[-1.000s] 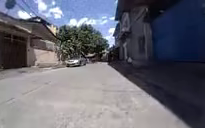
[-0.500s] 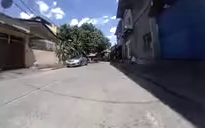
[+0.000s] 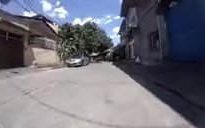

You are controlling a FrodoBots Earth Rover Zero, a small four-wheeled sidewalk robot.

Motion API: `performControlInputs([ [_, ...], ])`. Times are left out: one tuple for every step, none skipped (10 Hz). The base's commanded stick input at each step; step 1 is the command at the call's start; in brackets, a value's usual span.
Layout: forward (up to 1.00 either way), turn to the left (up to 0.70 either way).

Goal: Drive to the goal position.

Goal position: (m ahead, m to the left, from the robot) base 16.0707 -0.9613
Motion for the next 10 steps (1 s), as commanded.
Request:
performControlInputs([
  [1.0,0.0],
  [1.0,0.0],
  [1.0,0.0],
  [1.0,0.02],
  [1.0,0.06],
  [1.0,0.02],
  [1.0,0.0],
  [1.0,0.0],
  [1.0,0.0],
  [1.0,0.0],
])
